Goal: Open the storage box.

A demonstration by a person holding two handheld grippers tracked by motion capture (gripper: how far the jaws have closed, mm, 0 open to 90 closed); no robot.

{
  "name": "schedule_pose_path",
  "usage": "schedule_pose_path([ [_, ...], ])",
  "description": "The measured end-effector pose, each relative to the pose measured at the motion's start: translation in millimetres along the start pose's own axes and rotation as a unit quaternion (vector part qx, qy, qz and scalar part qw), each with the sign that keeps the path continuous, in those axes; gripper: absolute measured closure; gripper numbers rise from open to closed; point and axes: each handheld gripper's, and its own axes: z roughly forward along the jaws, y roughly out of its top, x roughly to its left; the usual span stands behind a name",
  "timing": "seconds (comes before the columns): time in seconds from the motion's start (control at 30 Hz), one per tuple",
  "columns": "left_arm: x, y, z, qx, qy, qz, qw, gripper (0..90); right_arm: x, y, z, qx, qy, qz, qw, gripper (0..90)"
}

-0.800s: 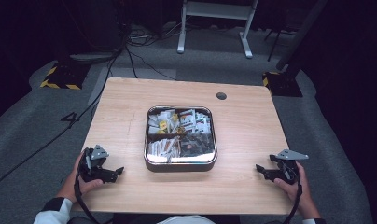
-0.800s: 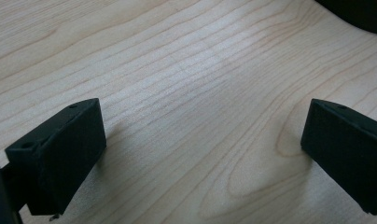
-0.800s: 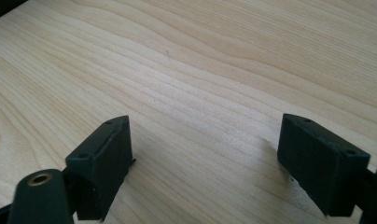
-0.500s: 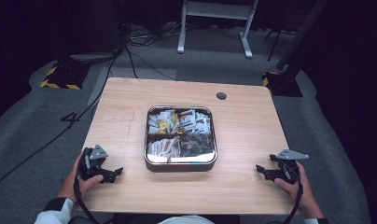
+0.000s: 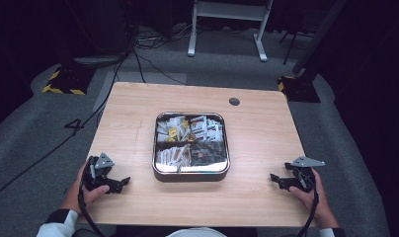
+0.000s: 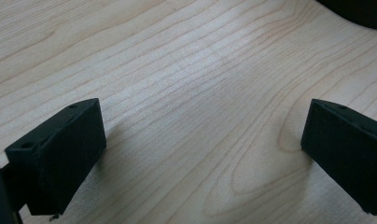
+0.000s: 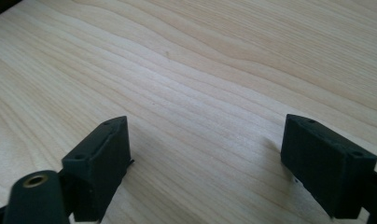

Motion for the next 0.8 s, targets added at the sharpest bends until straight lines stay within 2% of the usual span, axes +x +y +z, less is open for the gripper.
schedule_pose_path([
  [0.03, 0.1, 0.2, -0.1, 0.001, -0.001, 0.000, 1.0000, 0.0, -0.6, 3.5, 0.7, -0.002, 0.008, 0.004, 1.0000, 17.4],
  [0.07, 0.3, 0.3, 0.0, 0.001, -0.001, 0.001, 1.0000, 0.0, 0.0, 6.2, 0.9, -0.005, 0.006, 0.006, 1.0000, 17.6],
  [0.17, 0.1, 0.2, 0.0, 0.001, 0.000, 0.001, 1.0000, 0.1, 1.6, 13.1, 1.1, -0.012, 0.017, 0.002, 0.9998, 18.3],
  [0.3, -0.2, 0.1, -0.1, 0.001, 0.000, 0.000, 1.0000, 0.2, 7.2, 28.2, 1.6, -0.021, 0.029, -0.013, 0.9993, 20.4],
  [0.33, -0.2, 0.1, -0.1, 0.001, 0.001, 0.000, 1.0000, 0.2, 12.0, 39.4, 1.1, -0.028, 0.033, -0.024, 0.9988, 22.1],
  [0.37, -0.2, 0.1, -0.1, 0.001, 0.000, 0.000, 1.0000, 0.2, 12.0, 39.4, 1.1, -0.028, 0.033, -0.024, 0.9988, 22.1],
  [0.4, -0.1, 0.2, -0.1, 0.001, 0.000, 0.000, 1.0000, 0.2, 15.9, 49.2, 0.8, -0.033, 0.037, -0.035, 0.9982, 22.8],
  [0.43, -0.1, 0.2, -0.1, 0.001, 0.000, 0.001, 1.0000, 0.2, 15.9, 49.2, 0.8, -0.033, 0.037, -0.035, 0.9982, 22.8],
  [0.6, -0.1, 0.2, -0.1, 0.001, 0.000, 0.001, 1.0000, 0.2, 31.5, 84.3, 5.3, -0.042, 0.048, -0.070, 0.9954, 25.2],
  [0.63, -0.1, 0.2, -0.1, 0.001, 0.000, 0.001, 1.0000, 0.2, 31.5, 84.3, 5.3, -0.042, 0.048, -0.070, 0.9954, 25.2],
  [0.77, 0.1, 0.2, -0.1, 0.001, 0.000, 0.001, 1.0000, 0.2, 43.5, 110.1, 12.4, -0.050, 0.063, -0.086, 0.9930, 26.2],
  [0.8, 0.1, 0.2, -0.1, 0.001, 0.000, 0.001, 1.0000, 0.2, 43.5, 110.1, 12.4, -0.050, 0.063, -0.086, 0.9930, 26.2],
])
